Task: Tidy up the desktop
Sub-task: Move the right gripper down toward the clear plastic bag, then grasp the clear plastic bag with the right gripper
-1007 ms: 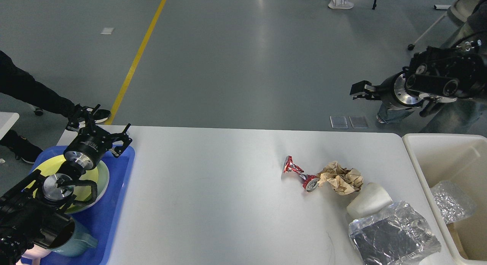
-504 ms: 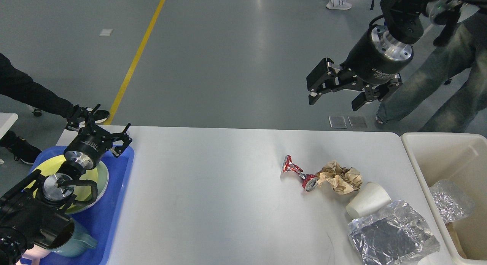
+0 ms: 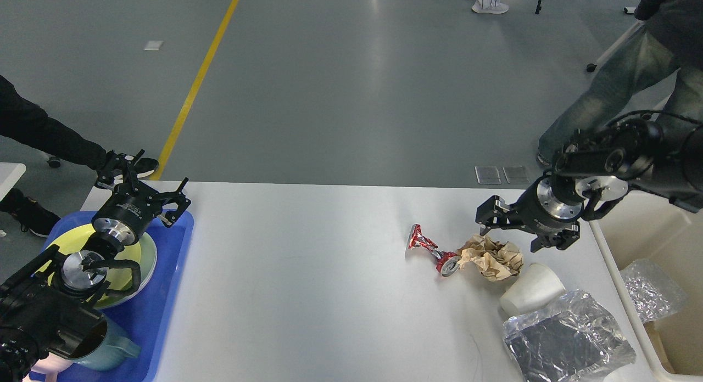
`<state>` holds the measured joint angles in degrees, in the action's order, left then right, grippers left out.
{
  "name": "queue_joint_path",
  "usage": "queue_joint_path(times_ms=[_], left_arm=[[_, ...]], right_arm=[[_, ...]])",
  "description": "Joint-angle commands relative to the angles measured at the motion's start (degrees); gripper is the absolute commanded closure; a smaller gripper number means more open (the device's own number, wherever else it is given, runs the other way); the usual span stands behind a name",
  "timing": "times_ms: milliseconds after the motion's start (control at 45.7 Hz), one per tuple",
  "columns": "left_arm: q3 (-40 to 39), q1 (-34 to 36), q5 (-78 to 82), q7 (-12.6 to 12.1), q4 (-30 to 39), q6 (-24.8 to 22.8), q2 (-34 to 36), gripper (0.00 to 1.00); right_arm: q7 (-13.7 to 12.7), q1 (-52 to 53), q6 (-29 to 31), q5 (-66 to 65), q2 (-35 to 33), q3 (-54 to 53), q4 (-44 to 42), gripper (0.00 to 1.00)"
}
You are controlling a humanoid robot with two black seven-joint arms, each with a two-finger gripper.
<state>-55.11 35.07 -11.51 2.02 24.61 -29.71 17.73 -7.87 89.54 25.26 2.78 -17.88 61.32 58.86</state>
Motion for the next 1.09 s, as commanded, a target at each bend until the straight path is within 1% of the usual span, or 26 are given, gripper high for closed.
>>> queue_joint_path(times_ms=[0,263,350,657,832,963,1073], left_arm=[[0.01,0.00,0.00,0.00,-0.01,0.00,-0.06,0.04],[0.01,0.00,0.00,0.00,-0.01,0.00,0.03,0.04],[0.01,0.00,0.00,0.00,-0.01,0.00,-0.06,0.04],[0.01,0.00,0.00,0.00,-0.01,0.00,-0.06,0.04],[0.01,0.00,0.00,0.00,-0.01,0.00,-0.06,0.04],[0.01,0.00,0.00,0.00,-0.01,0.00,-0.06,0.04],[0.01,0.00,0.00,0.00,-0.01,0.00,0.03,0.04]], right_arm=[[-0.04,-6.56,-1.52,0.12,-2.85,0.47,-4.19,0.00],[0.05,-14.12,-7.06,0.21,-11.02,-0.76,-4.37,0.00],[0.14,-15.18,-7.77,0.21,-12.52,-1.29,-4.37,0.00],[0.14,-19.31,-8.47,0.03,-14.11,-5.86,-4.63,0.00],[0.14,-21.07,-11.02,0.03,-14.02,-5.60,-4.72,0.00],[0.14,-20.46,-10.76,-0.32,-14.63,-4.90,-4.02,0.00],[0.14,-19.23,-10.32,-0.49,-17.00,-4.90,-2.44,0.00]])
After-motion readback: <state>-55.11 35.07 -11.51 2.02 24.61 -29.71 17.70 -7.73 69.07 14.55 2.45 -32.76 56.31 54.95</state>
